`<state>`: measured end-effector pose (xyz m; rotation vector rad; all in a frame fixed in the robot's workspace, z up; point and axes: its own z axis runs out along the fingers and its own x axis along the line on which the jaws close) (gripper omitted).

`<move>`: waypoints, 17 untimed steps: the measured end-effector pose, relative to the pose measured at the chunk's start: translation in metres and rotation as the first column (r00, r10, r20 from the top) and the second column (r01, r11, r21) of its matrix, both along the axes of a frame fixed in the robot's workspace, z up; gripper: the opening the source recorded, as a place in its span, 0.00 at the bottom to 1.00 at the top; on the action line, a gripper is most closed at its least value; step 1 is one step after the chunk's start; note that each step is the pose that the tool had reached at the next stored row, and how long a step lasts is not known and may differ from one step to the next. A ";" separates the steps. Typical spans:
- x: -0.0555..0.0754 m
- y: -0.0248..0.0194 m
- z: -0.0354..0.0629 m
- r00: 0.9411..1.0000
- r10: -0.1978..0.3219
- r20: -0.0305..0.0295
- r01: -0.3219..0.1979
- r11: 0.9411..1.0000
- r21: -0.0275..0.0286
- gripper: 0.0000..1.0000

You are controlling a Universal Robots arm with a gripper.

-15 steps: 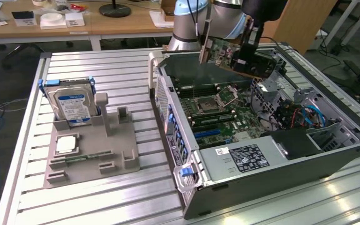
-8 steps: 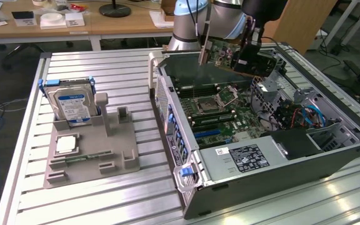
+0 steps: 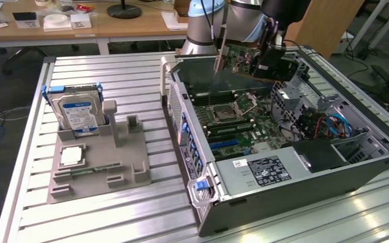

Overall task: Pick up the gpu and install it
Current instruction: 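Insert the gpu into the slot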

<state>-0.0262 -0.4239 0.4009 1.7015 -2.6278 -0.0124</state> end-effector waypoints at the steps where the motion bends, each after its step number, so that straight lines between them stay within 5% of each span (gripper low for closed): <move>1: 0.000 0.0000 0.0000 1.000 0.013 0.000 -0.013 1.000 0.000 0.28; 10: 0.000 0.0000 0.0000 0.991 0.132 0.000 -0.132 0.991 0.000 0.28; 17: 0.000 0.0000 0.0000 0.970 0.244 0.000 -0.244 0.970 0.000 0.28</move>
